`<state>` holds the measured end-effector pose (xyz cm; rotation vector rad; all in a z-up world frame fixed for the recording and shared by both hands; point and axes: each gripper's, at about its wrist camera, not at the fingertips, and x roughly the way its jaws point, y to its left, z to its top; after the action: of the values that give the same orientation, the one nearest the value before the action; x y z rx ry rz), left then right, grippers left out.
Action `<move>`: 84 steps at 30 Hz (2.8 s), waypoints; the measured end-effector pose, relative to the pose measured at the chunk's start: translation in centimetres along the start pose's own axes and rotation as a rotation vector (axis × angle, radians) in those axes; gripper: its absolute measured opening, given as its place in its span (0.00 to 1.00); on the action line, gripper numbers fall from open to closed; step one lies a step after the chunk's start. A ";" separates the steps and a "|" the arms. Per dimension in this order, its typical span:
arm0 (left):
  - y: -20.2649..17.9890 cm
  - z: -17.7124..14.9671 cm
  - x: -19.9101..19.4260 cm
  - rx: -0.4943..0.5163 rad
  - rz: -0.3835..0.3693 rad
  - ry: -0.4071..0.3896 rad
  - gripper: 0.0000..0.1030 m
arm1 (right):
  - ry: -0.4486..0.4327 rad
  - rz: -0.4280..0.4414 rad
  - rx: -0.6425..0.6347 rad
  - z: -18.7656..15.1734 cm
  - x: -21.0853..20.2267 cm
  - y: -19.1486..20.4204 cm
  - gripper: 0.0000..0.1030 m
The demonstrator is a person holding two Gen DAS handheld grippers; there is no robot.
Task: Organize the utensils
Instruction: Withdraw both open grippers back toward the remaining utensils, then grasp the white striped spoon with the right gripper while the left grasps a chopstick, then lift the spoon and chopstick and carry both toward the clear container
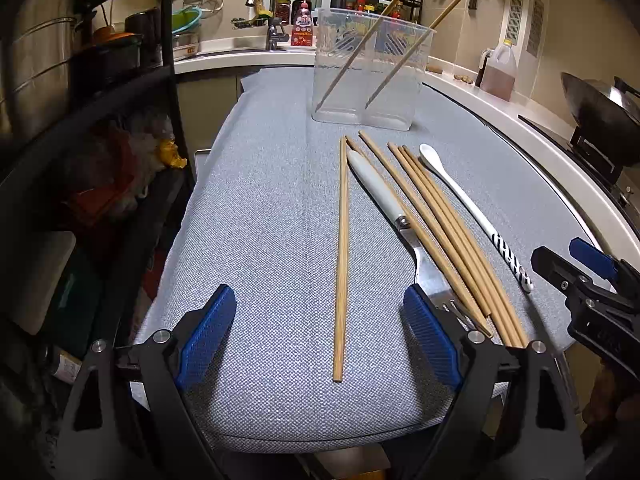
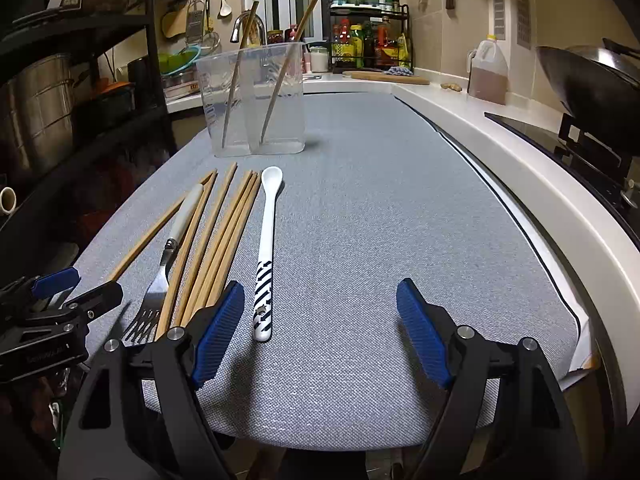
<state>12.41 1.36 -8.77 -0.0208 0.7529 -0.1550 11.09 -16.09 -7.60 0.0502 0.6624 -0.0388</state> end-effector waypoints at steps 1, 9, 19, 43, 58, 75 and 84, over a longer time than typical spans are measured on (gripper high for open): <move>0.0 0.0 0.0 0.005 0.002 -0.004 0.81 | -0.001 0.001 -0.005 0.0 0.2 0.1 0.75; -0.5 -0.8 0.3 0.062 0.035 -0.057 0.81 | 0.013 0.000 -0.056 -0.6 1.9 1.0 0.72; -0.3 -1.1 0.0 0.072 0.017 -0.108 0.67 | -0.071 0.055 -0.066 -1.5 1.8 1.0 0.47; 0.1 0.5 -1.4 0.092 -0.027 -0.124 0.06 | -0.090 0.092 -0.014 -0.4 0.7 0.1 0.10; -0.5 3.2 -5.3 0.120 -0.023 -0.249 0.06 | -0.172 0.100 -0.007 1.3 -1.3 0.0 0.10; -1.3 6.4 -7.8 0.152 -0.028 -0.334 0.06 | -0.223 0.090 -0.023 5.2 -2.5 0.4 0.10; -0.1 8.4 -8.0 0.104 -0.064 -0.284 0.06 | -0.227 0.073 -0.017 7.9 -3.1 0.4 0.09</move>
<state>12.38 2.10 2.78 0.0311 0.4607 -0.2467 13.49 -16.05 0.53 0.0529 0.4339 0.0310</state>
